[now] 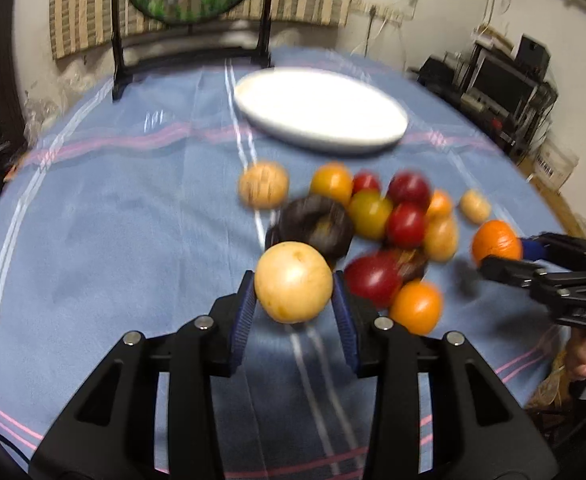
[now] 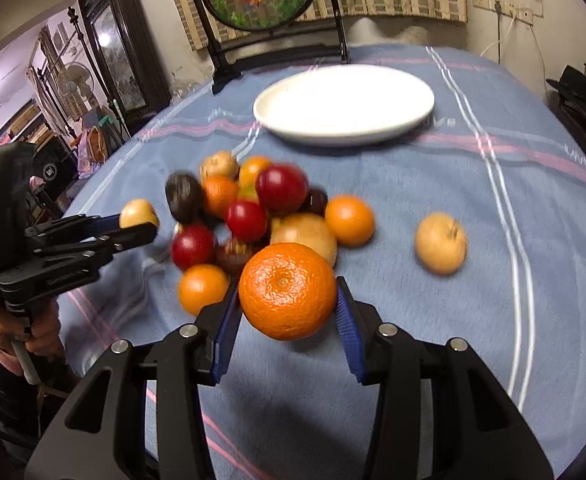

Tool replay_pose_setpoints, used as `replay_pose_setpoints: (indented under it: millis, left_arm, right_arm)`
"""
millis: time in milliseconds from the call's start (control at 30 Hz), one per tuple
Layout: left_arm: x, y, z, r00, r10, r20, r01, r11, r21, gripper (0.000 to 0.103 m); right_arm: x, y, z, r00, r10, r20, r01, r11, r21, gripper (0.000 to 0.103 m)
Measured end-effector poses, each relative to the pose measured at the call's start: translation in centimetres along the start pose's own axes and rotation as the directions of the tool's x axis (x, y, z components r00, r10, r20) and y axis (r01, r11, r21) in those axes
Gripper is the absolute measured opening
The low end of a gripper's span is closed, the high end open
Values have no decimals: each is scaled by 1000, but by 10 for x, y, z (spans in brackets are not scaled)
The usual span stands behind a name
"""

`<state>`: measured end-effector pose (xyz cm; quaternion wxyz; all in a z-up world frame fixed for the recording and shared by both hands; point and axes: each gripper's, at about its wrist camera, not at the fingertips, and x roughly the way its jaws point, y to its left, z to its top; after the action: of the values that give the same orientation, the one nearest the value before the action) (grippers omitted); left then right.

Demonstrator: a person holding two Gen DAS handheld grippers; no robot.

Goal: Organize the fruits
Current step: 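Carry both fruits to the white plate and open both tools to release them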

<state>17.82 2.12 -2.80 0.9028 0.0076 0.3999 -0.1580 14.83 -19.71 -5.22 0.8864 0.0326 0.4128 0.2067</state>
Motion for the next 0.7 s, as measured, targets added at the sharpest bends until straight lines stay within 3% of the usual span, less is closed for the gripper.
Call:
replay_pose_setpoints:
  millis: [167, 333, 500, 700]
  left_arm:
    - [-3, -8, 66, 997, -58, 46, 57, 998, 19, 38]
    - [35, -17, 135, 996, -89, 27, 89, 996, 10, 39]
    - [113, -9, 176, 993, -77, -90, 72, 996, -54, 39]
    - [170, 3, 183, 983, -50, -178, 37, 997, -73, 39]
  right_arm:
    - [-5, -11, 57, 997, -29, 76, 28, 1000, 11, 46]
    - [19, -39, 119, 992, -66, 104, 60, 996, 63, 46]
    - [81, -62, 157, 994, -110, -17, 111, 992, 64, 46]
    - [134, -72, 166, 984, -126, -128, 131, 991, 31, 46]
